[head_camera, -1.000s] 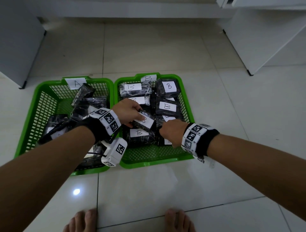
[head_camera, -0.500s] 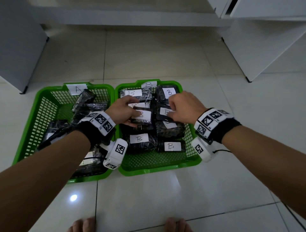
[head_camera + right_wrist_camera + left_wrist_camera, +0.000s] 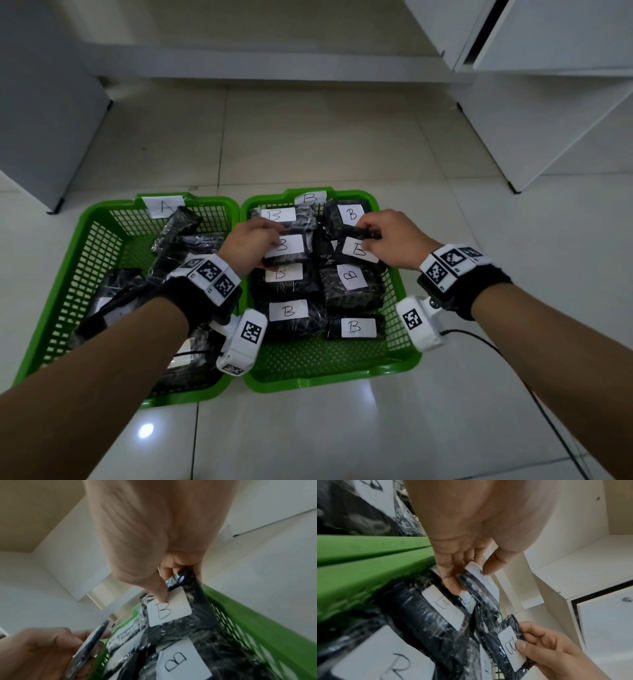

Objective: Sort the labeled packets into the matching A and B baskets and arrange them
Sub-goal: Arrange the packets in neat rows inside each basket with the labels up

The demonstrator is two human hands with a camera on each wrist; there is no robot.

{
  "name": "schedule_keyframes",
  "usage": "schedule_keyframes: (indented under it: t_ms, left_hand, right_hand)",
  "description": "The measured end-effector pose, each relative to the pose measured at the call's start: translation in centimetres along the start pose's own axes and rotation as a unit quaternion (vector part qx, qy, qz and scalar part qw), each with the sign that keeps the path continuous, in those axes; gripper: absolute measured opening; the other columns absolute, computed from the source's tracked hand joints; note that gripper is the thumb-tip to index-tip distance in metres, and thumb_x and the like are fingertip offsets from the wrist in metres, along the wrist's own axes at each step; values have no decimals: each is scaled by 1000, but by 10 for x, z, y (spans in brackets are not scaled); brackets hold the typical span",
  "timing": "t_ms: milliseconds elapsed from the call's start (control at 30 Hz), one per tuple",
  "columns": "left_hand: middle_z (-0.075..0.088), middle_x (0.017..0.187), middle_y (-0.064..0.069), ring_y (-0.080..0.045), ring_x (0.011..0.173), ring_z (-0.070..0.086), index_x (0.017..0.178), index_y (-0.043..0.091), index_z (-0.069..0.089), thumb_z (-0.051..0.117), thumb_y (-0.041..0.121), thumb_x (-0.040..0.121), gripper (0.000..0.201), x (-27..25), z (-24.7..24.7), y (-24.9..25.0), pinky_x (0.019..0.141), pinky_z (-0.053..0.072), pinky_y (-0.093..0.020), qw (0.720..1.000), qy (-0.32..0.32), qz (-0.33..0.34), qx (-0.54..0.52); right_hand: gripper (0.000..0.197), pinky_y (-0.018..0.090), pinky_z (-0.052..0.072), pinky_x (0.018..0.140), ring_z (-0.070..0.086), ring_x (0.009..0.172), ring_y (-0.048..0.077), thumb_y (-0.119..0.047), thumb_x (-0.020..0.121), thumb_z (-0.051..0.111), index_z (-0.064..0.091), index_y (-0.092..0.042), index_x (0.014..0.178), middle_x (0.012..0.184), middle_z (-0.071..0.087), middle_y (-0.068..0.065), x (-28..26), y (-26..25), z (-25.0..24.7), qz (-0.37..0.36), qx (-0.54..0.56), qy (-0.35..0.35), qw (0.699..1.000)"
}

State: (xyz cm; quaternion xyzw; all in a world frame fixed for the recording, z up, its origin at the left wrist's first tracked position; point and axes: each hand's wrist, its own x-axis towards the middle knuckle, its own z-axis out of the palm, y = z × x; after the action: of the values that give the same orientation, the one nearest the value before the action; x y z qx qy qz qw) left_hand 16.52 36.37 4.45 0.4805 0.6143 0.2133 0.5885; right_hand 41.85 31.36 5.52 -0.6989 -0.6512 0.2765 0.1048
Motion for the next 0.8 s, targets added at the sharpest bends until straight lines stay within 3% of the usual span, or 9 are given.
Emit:
schedule_keyframes:
  t_ms: [67,167,267,400,467,567,633,700,800]
  left_hand:
    - [63,112,-13,-23,80,62,109,1,66,54,2,88,25,1,5,5,67,57,-36,1000,2,1,-23]
    - [58,105,-17,-29,82,61,124,-8,56,53,5,93,34,-2,16,12,70,58,-39,999,-20,8,-32]
    - [61,100,-14,-25,82,63,123,-4,58,55,6,92,33,-8,19,15,70,59,-39,997,-58,16,-37]
    - [67,101,-10,-27,101,65,108,5,64,59,2,92,17,-18,17,14,87,58,-47,983,-148,28,-106]
    - [69,103,-13,-28,99,67,113,2,64,62,2,92,21,-21,13,13,89,58,-49,979,-174,48,-91]
    - [71,102,-18,-26,89,69,114,-3,66,67,1,87,27,-21,9,12,83,60,-47,982,-176,68,-30]
    - [72,98,-17,-20,80,70,110,0,68,68,0,88,22,-17,8,11,73,63,-39,987,-142,72,-7]
    - [73,91,-9,-13,72,71,110,3,69,67,4,90,20,-9,5,7,66,62,-30,994,-87,67,-6]
    - [72,92,-8,-21,85,71,103,12,72,71,12,89,14,4,0,-4,78,62,-42,998,-46,46,25]
  right_hand:
    - [28,41,58,86,68,95,25,2,90,58,73,-14,108,104,72,6,-1,-3,-4,15,60,-1,998]
    - [40,41,58,87,68,98,25,7,87,53,73,-19,110,103,73,4,-1,-11,-7,26,116,4,993]
    - [36,27,55,78,71,94,17,7,85,66,72,-18,111,99,75,2,-3,-18,-8,48,207,0,977]
    - [33,20,51,83,74,93,10,1,78,81,74,-16,106,95,79,-1,-5,-25,-4,47,282,-15,958]
    - [33,21,52,84,75,92,10,2,76,82,74,-11,105,93,80,1,-5,-29,2,48,310,-14,950]
    - [30,15,54,76,75,85,8,1,77,82,73,-8,105,90,80,2,-5,-34,6,42,330,-12,943]
    - [19,18,57,73,75,81,12,-1,81,78,74,-10,98,87,79,3,-3,-35,4,46,289,21,956]
    - [13,24,60,69,73,71,13,-3,82,75,73,-15,85,78,75,-1,0,-30,1,23,151,71,986]
    - [12,25,61,71,67,66,5,-9,77,79,73,-19,75,72,70,-9,-12,-27,2,-18,-73,15,997]
